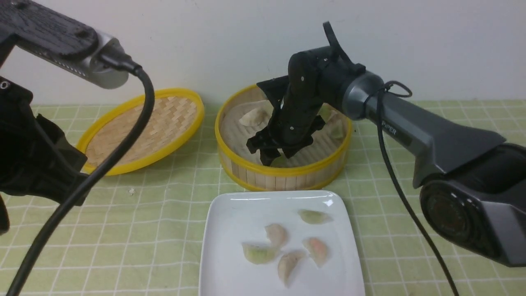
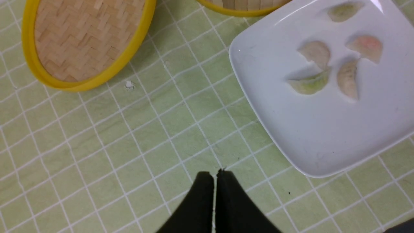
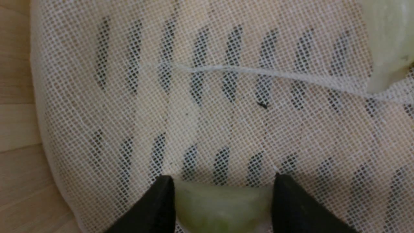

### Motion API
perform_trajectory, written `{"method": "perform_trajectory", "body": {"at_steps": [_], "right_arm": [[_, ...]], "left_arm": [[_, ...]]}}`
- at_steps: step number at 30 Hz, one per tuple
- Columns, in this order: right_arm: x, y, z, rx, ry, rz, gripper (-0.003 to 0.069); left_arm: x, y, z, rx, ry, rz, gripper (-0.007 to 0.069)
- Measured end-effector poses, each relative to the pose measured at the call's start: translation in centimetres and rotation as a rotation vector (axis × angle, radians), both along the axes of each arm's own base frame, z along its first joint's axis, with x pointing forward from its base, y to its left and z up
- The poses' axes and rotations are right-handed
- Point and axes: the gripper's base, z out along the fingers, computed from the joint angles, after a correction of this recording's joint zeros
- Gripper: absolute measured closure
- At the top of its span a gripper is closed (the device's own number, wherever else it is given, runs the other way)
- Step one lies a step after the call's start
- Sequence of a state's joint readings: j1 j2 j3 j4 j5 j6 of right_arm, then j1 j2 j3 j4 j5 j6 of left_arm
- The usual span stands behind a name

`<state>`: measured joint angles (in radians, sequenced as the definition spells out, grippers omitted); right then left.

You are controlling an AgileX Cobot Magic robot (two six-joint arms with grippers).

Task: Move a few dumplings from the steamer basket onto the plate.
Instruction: Use the right arm to grab a dumpling from inside the steamer, then use the right arm to put the dumpling into the plate

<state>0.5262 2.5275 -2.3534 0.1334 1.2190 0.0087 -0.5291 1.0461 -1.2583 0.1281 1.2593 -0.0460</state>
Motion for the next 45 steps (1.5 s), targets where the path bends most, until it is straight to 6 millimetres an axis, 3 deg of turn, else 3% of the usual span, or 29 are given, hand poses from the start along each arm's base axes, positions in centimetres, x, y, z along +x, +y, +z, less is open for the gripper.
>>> {"method": "perform_trajectory", "body": {"at_steps": [5,10,14,18,20,22,24,28,33,39,41,45], "right_arm": [[0.2,0.1,1.1,0.009,-0.016,0.004,0.0312],[0.1,0.2,5.2,0.072,-0.102,0.002,0.0312],[-1.7,-0.8,9.5,0.092,-0.127,0.001,0.0312],[-5.2,-2.4,12.1,0.095,-0.073,0.013,0.0312],[-8.0,-3.3,11.8,0.072,-0.002,0.035,0.0312],[-11.2,-3.8,10.2,0.036,0.099,0.064,0.0312],[-12.8,-3.9,9.1,0.017,0.154,0.08,0.0312],[-17.5,-4.1,4.8,-0.065,0.311,0.126,0.0312],[-18.4,-4.3,2.4,-0.087,0.342,0.12,0.0312],[-17.7,-3.9,2.0,-0.055,0.287,0.105,0.0311],[-17.6,-3.7,2.0,-0.038,0.273,0.098,0.0275],[-17.7,-3.7,2.0,-0.036,0.283,0.097,0.0113]], "left_arm": [[0.0,0.0,0.0,0.001,0.001,0.0,0.0631],[0.0,0.0,0.0,0.002,0.0,0.001,0.0631],[0.0,0.0,0.0,0.002,0.0,0.0,0.0631],[0.0,0.0,0.0,0.002,0.0,0.001,0.0631],[0.0,0.0,0.0,0.003,-0.001,0.0,0.0631],[0.0,0.0,0.0,0.003,-0.001,0.0,0.0631],[0.0,0.0,0.0,0.003,-0.001,0.0,0.0631],[0.0,0.0,0.0,0.007,-0.002,-0.006,0.0631],[0.0,0.0,0.0,0.01,-0.003,-0.011,0.0631],[0.0,0.0,0.0,0.008,-0.002,-0.011,0.0631],[0.0,0.0,0.0,0.008,-0.002,-0.011,0.0631],[0.0,0.0,0.0,0.007,-0.001,-0.012,0.0631]]}}
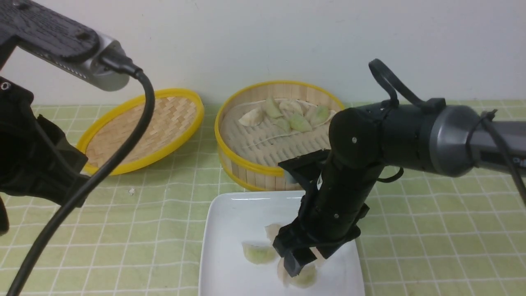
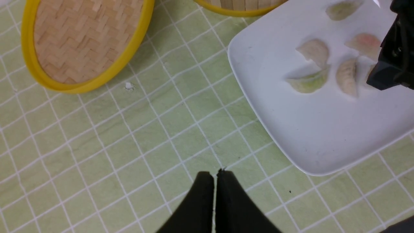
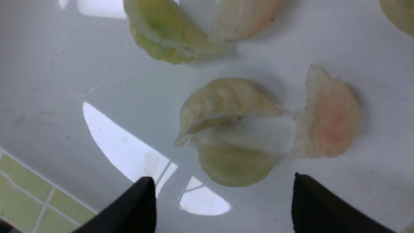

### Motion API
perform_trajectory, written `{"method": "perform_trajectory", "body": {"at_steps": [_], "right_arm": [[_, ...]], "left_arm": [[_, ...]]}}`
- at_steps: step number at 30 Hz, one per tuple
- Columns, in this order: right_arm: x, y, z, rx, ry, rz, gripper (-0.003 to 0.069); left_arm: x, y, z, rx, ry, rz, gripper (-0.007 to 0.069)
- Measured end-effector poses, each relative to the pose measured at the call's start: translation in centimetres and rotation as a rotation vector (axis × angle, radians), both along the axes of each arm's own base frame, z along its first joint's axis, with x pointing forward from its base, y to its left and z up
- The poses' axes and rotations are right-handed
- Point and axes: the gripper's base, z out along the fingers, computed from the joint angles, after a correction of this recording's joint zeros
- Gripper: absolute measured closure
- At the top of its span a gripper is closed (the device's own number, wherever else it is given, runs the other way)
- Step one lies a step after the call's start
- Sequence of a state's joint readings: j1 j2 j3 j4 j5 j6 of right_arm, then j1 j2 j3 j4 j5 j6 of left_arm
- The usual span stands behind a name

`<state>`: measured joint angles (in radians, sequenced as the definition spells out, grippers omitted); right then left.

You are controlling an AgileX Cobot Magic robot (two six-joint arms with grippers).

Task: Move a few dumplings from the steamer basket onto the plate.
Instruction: Use the right arm to put the dumpling into the plate

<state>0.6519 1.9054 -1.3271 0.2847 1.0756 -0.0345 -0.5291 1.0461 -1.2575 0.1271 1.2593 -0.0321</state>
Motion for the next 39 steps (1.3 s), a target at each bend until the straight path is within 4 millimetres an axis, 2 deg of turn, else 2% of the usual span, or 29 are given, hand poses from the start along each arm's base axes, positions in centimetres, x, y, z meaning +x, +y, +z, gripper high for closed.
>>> {"method": "perform_trajectory", "body": {"at_steps": [3,5,6,10,13,14,15,17,18,19,21,22,24,27,29,31,35,39], "right_arm": [[-0.2,-0.3,0.8,-0.025,0.016,0.021,0.0052],[-0.3,-0.4,2.3,-0.016,-0.016,0.023,0.0069],[-0.3,-0.4,2.3,-0.017,-0.015,0.023,0.0073],[-1.5,-1.7,8.1,0.057,-0.162,0.008,0.0266],[-3.9,-3.8,14.0,0.137,-0.31,-0.009,0.0468],[-4.5,-4.4,15.1,0.152,-0.341,-0.015,0.0521],[-5.9,-5.7,17.5,0.183,-0.421,-0.023,0.0588],[-8.1,-7.9,20.8,0.223,-0.539,-0.052,0.0645],[-8.8,-8.7,21.6,0.233,-0.579,-0.067,0.0655],[-10.3,-10.1,23.0,0.261,-0.648,-0.09,0.0664],[-12.0,-11.9,24.2,0.293,-0.73,-0.121,0.0669],[-13.7,-13.7,24.7,0.307,-0.807,-0.149,0.0671],[-15.6,-15.5,24.8,0.332,-0.891,-0.176,0.0673],[-19.2,-18.9,22.9,0.394,-1.044,-0.225,0.0673],[-20.3,-19.8,21.8,0.423,-1.086,-0.241,0.0673],[-22.2,-21.4,19.6,0.508,-1.181,-0.281,0.0673],[-24.8,-23.6,16.4,0.631,-1.311,-0.348,0.0673],[-26.3,-25.3,14.7,0.685,-1.436,-0.393,0.0673]], "left_arm": [[0.0,0.0,0.0,0.0,0.0,0.0,0.0631],[0.0,0.0,0.0,-0.002,0.001,0.0,0.0631],[0.0,0.0,0.0,-0.003,0.002,0.0,0.0631],[0.0,0.0,0.0,-0.005,0.003,0.0,0.0631],[0.0,0.0,0.0,-0.005,0.003,0.0,0.0631],[0.0,0.0,0.0,-0.006,0.003,0.0,0.0631],[0.0,0.0,0.0,-0.006,0.003,0.0,0.0631],[0.0,-0.1,0.0,-0.01,0.005,0.001,0.0631],[0.0,-0.1,0.0,-0.014,0.007,0.004,0.0631],[-0.1,-0.1,0.0,-0.021,0.009,0.005,0.0631],[-0.1,-0.2,0.0,-0.027,0.008,0.005,0.0631],[0.0,-0.2,0.0,-0.033,0.003,0.004,0.0631],[0.1,-0.3,0.1,-0.043,-0.009,0.004,0.0631],[0.4,-0.5,0.4,-0.07,-0.054,-0.003,0.0631],[0.5,-0.6,0.5,-0.079,-0.07,-0.005,0.0631],[0.6,-0.7,0.7,-0.089,-0.089,-0.007,0.0631],[0.6,-0.7,0.7,-0.091,-0.092,-0.008,0.0631],[0.6,-0.7,0.7,-0.092,-0.092,-0.008,0.0631]]}}
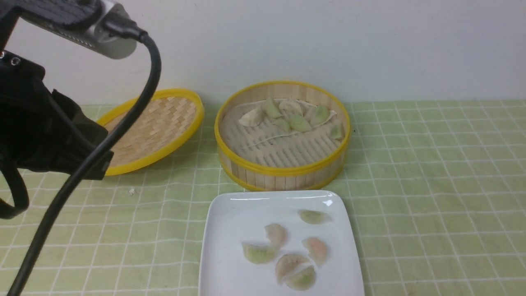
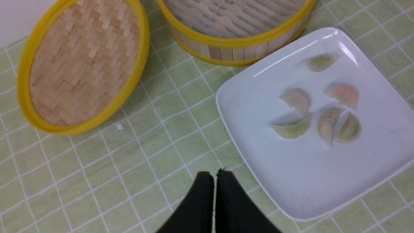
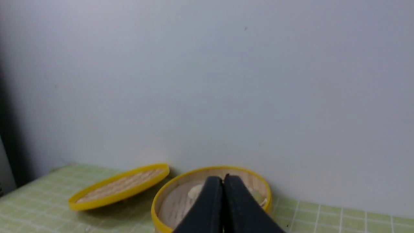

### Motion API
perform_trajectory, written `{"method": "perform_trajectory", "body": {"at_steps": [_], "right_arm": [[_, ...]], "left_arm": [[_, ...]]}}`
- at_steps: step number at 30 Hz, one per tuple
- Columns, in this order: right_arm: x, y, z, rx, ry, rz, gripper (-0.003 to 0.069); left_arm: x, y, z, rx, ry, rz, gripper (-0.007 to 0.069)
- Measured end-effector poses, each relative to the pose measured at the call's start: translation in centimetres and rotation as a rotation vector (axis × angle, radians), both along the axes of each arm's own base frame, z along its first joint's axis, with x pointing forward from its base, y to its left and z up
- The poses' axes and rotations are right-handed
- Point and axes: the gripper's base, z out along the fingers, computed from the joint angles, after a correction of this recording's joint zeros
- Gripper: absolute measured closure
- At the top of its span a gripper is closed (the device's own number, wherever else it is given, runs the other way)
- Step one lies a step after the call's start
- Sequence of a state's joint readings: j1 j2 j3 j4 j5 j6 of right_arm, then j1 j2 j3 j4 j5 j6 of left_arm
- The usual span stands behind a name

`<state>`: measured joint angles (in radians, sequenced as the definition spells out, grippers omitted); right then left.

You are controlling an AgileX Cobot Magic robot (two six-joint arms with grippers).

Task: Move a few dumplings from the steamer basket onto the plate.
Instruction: Use the right arm to put the dumpling into the plate

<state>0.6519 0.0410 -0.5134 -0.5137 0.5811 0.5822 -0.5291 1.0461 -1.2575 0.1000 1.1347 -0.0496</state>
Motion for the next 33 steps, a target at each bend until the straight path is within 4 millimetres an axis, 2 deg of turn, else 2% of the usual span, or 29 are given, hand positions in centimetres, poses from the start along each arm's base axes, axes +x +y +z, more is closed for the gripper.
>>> {"method": "perform_trajectory", "body": {"at_steps": [6,9,13,14,15,16,18,21,25,30,33], "right_arm": [[-0.6,-1.0,-0.2,0.053,-0.073,-0.048,0.0673],[-0.6,-1.0,-0.1,0.047,-0.084,-0.059,0.0673],[-0.5,-1.1,-0.1,0.038,-0.091,-0.065,0.0673],[-0.5,-1.1,-0.1,0.038,-0.091,-0.065,0.0673],[-0.5,-1.1,-0.1,0.031,-0.094,-0.067,0.0673],[-0.5,-1.1,-0.1,0.03,-0.095,-0.067,0.0673],[-0.5,-1.1,-0.1,0.028,-0.096,-0.067,0.0673],[-0.5,-1.1,-0.1,0.028,-0.096,-0.067,0.0673],[-0.6,-1.1,0.0,0.029,-0.1,-0.066,0.0673],[-0.6,-1.1,0.0,0.027,-0.101,-0.066,0.0673],[-0.6,-1.1,0.0,0.026,-0.101,-0.066,0.0673]], "left_arm": [[0.0,0.0,0.2,-0.01,-0.02,-0.002,0.0631],[-0.9,0.5,0.3,-0.022,-0.052,-0.01,0.0631],[-3.8,2.2,0.3,-0.095,-0.176,-0.013,0.0631],[-3.9,2.2,0.1,-0.098,-0.178,-0.012,0.0631],[-5.3,3.0,-0.2,-0.153,-0.253,-0.009,0.0631],[-5.5,3.1,0.0,-0.164,-0.269,-0.009,0.0631],[-7.8,4.4,-0.8,-0.252,-0.382,-0.005,0.0631],[-10.1,5.7,-1.8,-0.327,-0.495,-0.01,0.0631],[-12.9,7.3,-2.1,-0.384,-0.594,-0.013,0.0631],[-15.6,8.8,-2.0,-0.442,-0.688,-0.014,0.0631],[-16.3,9.2,-2.0,-0.456,-0.713,-0.014,0.0631]]}}
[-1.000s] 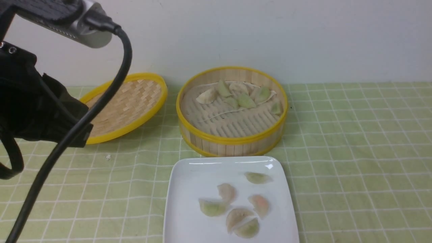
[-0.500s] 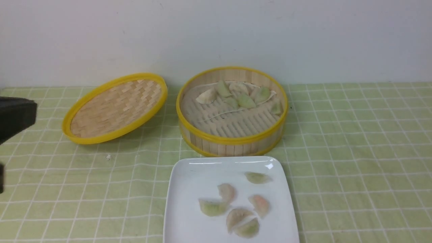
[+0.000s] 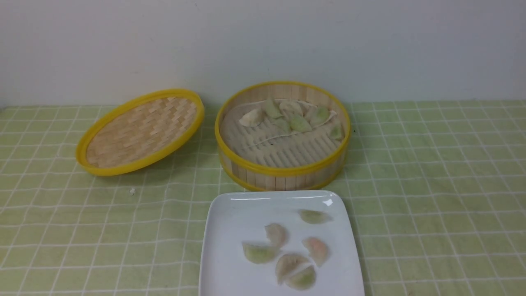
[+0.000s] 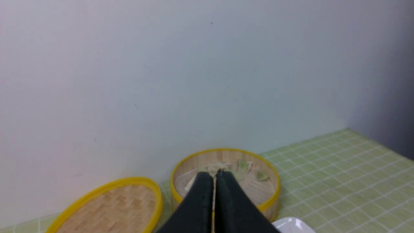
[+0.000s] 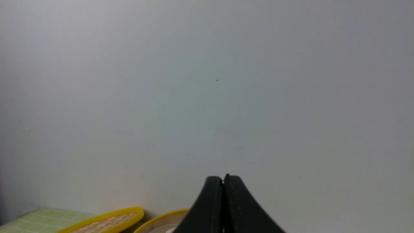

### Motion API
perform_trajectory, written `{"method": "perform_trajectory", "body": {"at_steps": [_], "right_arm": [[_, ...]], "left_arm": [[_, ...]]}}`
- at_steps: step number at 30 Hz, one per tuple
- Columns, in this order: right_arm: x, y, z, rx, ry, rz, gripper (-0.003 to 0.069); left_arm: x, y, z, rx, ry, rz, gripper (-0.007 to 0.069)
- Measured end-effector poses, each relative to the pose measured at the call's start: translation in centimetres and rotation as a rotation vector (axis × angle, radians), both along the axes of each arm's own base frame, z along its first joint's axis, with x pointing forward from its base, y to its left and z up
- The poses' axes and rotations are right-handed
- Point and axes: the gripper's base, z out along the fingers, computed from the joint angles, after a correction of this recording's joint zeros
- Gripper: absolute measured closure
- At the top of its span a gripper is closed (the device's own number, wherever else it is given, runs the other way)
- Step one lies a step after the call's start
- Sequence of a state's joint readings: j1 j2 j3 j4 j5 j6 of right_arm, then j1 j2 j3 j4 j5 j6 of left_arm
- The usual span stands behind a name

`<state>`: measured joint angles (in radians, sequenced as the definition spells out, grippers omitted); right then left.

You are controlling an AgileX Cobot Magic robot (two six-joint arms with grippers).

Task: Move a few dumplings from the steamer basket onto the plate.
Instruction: Use the right arm to put the dumpling into the plate

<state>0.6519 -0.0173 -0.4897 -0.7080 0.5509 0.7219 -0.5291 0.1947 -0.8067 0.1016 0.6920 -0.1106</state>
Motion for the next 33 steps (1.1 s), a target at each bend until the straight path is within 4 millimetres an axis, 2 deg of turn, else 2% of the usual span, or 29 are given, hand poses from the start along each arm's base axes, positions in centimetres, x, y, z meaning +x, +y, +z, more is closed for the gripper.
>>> {"method": "perform_trajectory", "body": {"at_steps": [8,11,15,18,19,20,22,23,24,27,33], "right_arm": [[0.0,0.0,0.0,0.0,-0.002,0.001,0.0673],[0.0,0.0,0.0,0.0,-0.003,0.002,0.0673],[0.0,0.0,0.0,-0.002,-0.005,0.0,0.0673],[0.0,0.0,0.0,-0.004,-0.006,-0.001,0.0673],[0.0,0.0,0.0,-0.004,-0.006,-0.001,0.0673],[0.0,0.0,0.0,-0.004,-0.006,-0.001,0.0673],[0.0,0.0,0.0,-0.005,-0.007,-0.002,0.0673],[0.0,0.0,0.0,-0.005,-0.007,-0.002,0.0673],[0.0,0.0,0.1,-0.004,-0.008,-0.001,0.0673],[0.0,0.0,0.0,-0.004,-0.007,-0.001,0.0673],[0.0,0.0,0.1,-0.005,-0.009,-0.002,0.0673]], "left_arm": [[-0.1,0.2,-0.5,0.02,-0.021,0.016,0.0631],[0.9,-0.4,-2.1,0.032,-0.028,0.033,0.0631],[2.0,-1.1,-5.5,0.039,-0.02,0.109,0.0631],[2.9,-1.4,-9.2,0.033,-0.007,0.209,0.0631],[3.1,-1.4,-9.7,0.044,-0.005,0.218,0.0631],[3.6,-1.3,-12.2,0.041,0.012,0.279,0.0631],[3.9,-1.2,-13.8,0.045,0.03,0.317,0.0631],[4.1,-1.1,-15.1,0.045,0.05,0.35,0.0631],[4.7,-1.0,-17.3,0.057,0.102,0.384,0.0631],[5.2,-0.9,-20.9,0.083,0.203,0.402,0.0631],[5.1,-0.9,-22.3,0.105,0.291,0.396,0.0631]]}}
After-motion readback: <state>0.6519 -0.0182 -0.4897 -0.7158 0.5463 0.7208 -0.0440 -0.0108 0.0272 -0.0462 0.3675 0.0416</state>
